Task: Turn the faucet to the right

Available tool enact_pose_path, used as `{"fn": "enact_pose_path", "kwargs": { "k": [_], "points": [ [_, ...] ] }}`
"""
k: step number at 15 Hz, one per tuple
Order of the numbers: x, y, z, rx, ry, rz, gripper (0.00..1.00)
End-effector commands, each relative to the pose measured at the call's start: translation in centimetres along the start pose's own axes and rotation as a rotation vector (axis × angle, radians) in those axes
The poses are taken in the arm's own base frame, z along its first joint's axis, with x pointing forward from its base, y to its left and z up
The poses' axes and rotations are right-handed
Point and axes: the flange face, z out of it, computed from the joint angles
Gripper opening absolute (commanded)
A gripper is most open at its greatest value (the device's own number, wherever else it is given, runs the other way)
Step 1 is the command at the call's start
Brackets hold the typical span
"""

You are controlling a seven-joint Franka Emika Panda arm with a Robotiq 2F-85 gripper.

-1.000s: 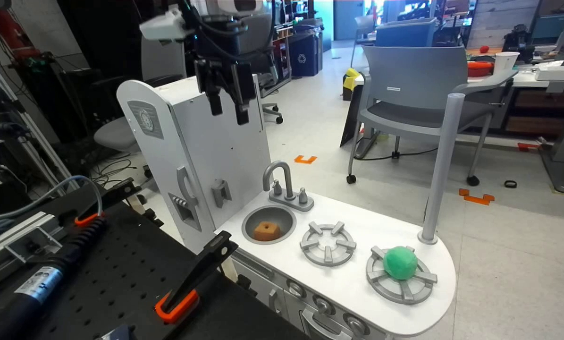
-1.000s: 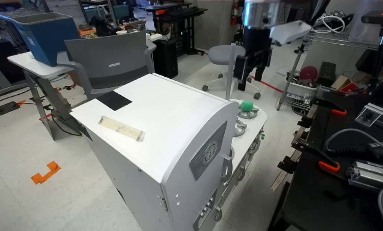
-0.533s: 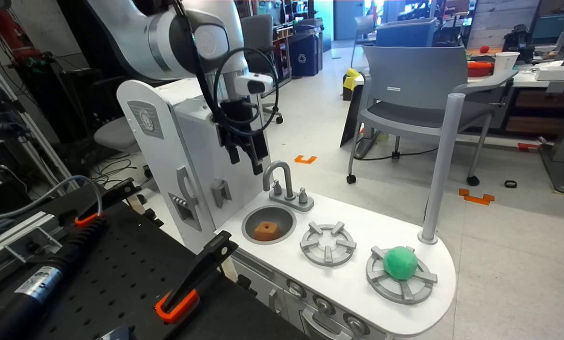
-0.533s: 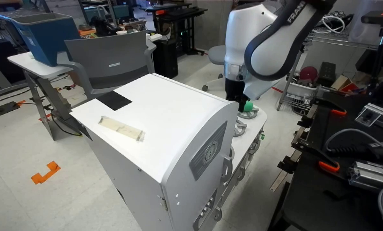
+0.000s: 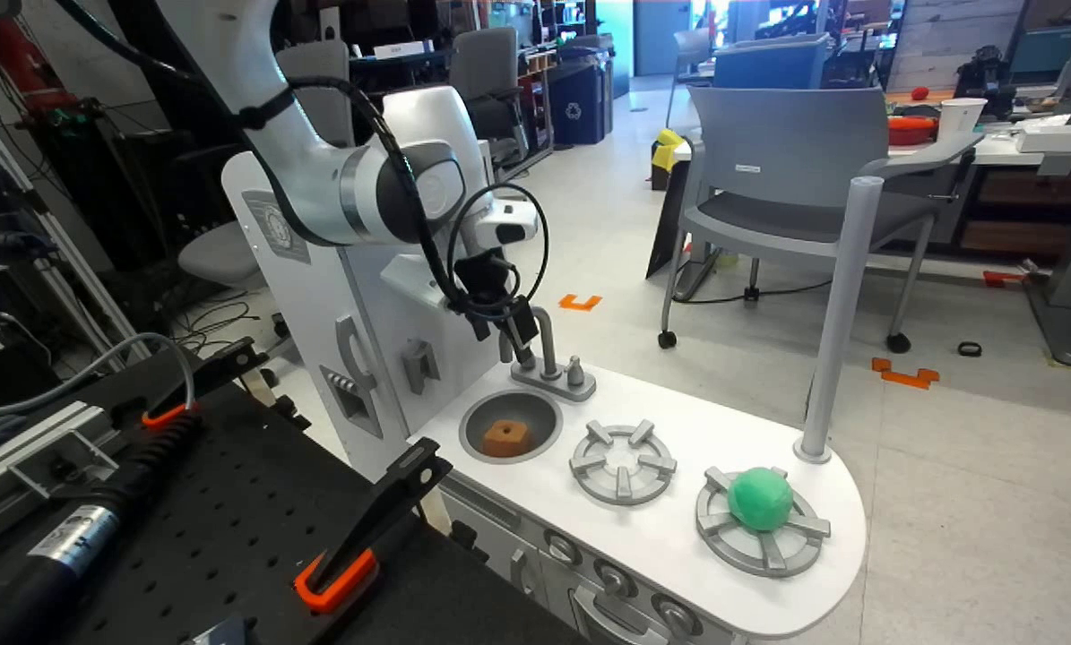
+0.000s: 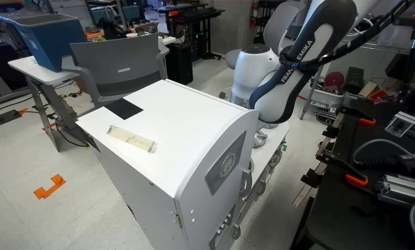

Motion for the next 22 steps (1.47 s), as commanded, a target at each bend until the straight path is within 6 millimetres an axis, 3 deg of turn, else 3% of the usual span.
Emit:
{"fn": "enact_pose_path", "kwargs": {
  "k": [1, 7, 8, 10, 13, 15, 18, 22],
  "points": [
    [1.0, -1.0, 2.8, 0.003, 0.044, -0.004, 1.0],
    [1.7, -0.7, 5.9, -0.066, 0.088, -0.05, 1.0],
    [1.8, -0.5, 6.1, -0.079, 0.094, -0.055, 0.75],
    [1.9, -0.2, 6.1, -0.096, 0.096, -0.062, 0.66],
    [2.2, 0.5, 5.4, -0.109, 0.103, -0.051, 0.42],
    [3.1, 2.1, 4.8, -0.124, 0.117, -0.028, 0.27],
    [6.5, 7.1, 2.9, -0.155, 0.17, 0.108, 0.03],
    [10.2, 13.6, 0.4, -0.205, 0.238, 0.282, 0.0]
  ]
}}
